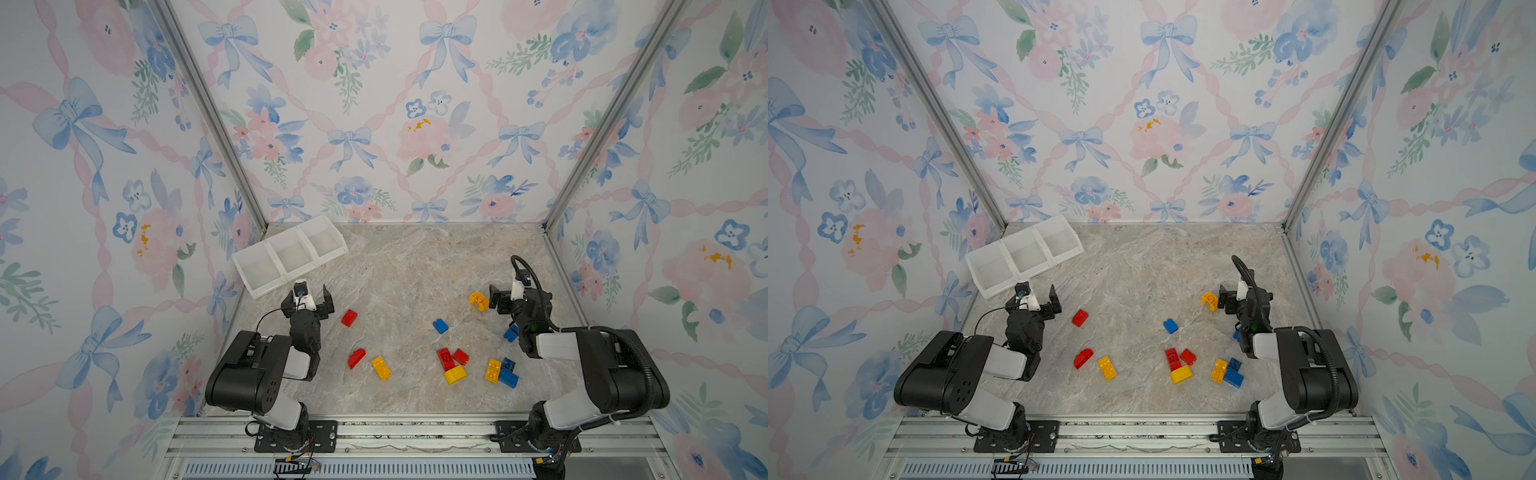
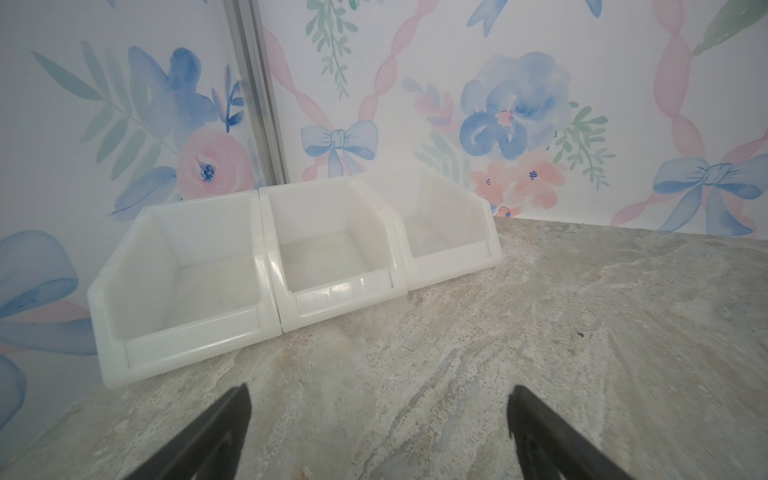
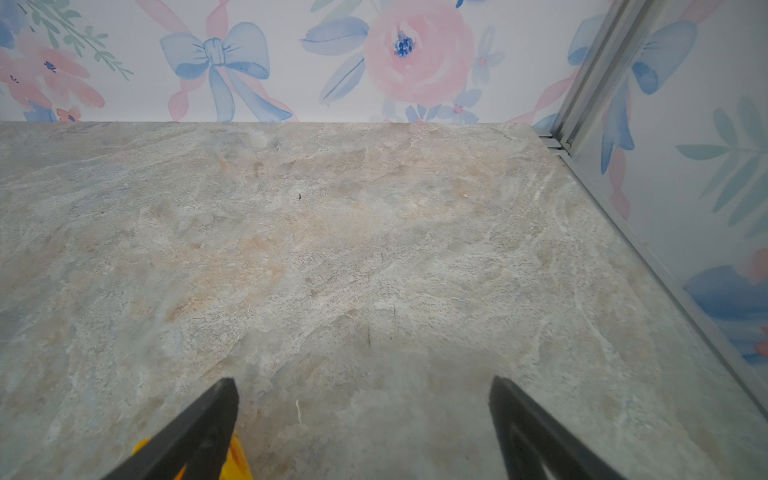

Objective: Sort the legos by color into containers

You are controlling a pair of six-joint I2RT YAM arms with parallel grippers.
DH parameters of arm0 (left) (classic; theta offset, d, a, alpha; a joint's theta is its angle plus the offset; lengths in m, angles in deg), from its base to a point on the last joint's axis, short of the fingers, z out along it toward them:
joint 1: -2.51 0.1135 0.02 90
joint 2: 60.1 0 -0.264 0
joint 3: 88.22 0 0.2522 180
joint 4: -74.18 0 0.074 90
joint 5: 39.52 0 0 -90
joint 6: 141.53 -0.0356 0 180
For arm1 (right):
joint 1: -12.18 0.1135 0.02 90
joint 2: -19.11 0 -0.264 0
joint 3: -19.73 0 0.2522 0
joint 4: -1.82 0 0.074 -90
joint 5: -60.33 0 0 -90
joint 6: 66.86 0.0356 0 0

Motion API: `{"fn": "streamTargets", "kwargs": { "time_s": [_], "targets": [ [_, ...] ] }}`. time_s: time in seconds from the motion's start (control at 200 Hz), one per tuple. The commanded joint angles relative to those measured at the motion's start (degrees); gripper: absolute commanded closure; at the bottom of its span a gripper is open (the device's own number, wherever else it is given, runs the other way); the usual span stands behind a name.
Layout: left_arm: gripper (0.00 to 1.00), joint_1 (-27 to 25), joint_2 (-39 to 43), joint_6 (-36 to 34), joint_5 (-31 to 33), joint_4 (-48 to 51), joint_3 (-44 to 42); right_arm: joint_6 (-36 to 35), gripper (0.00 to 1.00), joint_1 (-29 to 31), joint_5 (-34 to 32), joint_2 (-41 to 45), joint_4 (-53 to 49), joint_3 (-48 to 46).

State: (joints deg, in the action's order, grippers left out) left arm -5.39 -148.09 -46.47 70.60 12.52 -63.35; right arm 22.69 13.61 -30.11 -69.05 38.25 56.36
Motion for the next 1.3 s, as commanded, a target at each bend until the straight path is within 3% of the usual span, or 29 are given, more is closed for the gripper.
{"fn": "streamTargets", "kwargs": {
  "time_s": [0.0,0.265,0.48,0.625,0.835,1.295],
  "targets": [
    [0.02,-0.27,-0.7,-0.79,0.22,-1.48,-0.33,0.71,0.03,-0.57,0.6,-0.43,1.13,-0.2],
    [0.02,-0.36,0.37,-1.59,0.65,-1.25,0.1,0.61,0.03,-0.47,0.99,-0.04,2.07,-0.63],
    [0.02,-1.5,11.57,0.53,5.83,24.81,8.93,0.45,0.03,0.8,-0.04,9.83,-23.3,8.29],
    [0.03,-0.63,13.29,5.65,9.73,46.35,20.08,2.07,0.03,2.15,-2.04,13.0,-36.29,16.14],
    [0.07,5.78,7.64,13.18,6.3,70.07,38.65,3.08,0.03,3.94,-1.37,10.25,-55.49,30.58],
    [0.18,16.69,-11.4,20.41,-3.13,90.53,63.54,6.51,0.03,8.3,4.95,5.02,-68.97,42.79]
  ]
}}
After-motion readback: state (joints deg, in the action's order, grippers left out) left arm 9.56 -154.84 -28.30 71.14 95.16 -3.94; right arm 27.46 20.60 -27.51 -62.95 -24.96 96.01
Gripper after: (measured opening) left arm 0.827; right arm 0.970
